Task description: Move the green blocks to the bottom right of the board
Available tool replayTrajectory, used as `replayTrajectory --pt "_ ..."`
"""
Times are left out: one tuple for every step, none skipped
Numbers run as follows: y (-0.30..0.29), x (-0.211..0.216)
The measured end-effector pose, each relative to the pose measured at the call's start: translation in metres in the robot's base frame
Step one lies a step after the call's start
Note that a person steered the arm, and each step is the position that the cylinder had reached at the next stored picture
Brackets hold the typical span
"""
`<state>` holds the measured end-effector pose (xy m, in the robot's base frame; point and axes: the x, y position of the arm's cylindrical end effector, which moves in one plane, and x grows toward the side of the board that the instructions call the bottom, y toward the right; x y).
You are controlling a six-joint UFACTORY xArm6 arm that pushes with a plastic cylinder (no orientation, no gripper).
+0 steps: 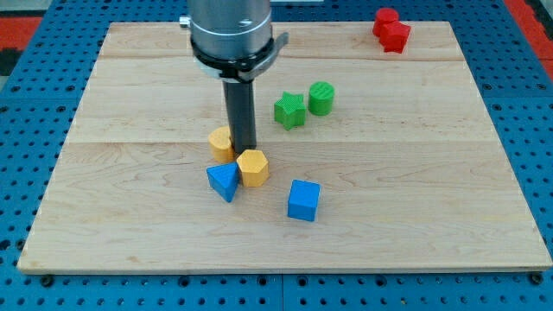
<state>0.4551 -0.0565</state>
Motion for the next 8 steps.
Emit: replayTrajectory --pt "-0.024 -0.008" --pt "-0.022 -0.031" --pt "0.021 -0.077" --pt "0.084 -0.061" --pt "0.142 -0.006" --pt "0.079 -0.009" --pt "0.113 -0.027" --pt "0.179 -0.044"
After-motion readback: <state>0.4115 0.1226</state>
